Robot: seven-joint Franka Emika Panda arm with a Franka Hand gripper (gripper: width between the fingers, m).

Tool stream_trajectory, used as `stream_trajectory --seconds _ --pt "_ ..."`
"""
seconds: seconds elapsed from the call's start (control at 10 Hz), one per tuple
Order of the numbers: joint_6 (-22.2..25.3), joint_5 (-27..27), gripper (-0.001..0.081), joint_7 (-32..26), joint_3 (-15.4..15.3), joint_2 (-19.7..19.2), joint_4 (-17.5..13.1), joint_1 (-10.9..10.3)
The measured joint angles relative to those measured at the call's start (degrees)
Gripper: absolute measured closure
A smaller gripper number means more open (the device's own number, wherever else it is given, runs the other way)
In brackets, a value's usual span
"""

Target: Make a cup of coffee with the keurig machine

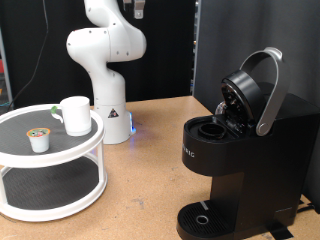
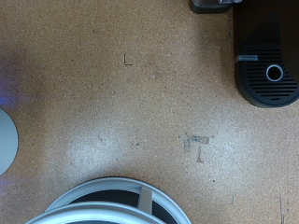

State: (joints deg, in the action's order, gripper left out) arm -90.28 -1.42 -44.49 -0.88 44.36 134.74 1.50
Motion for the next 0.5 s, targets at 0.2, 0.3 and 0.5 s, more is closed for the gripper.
stream_trajectory --seconds 0.2,0.3,0.5 --pt "-0.39 0.50 -0.0002 -0.26 0.22 -0.06 0.60 0.14" --pt "-0.63 1.57 -0.0002 -1.63 1.08 -0.06 1.25 0.51" --pt "-0.62 4.22 -0.0002 -5.07 4.08 -0.08 2.22 1.85"
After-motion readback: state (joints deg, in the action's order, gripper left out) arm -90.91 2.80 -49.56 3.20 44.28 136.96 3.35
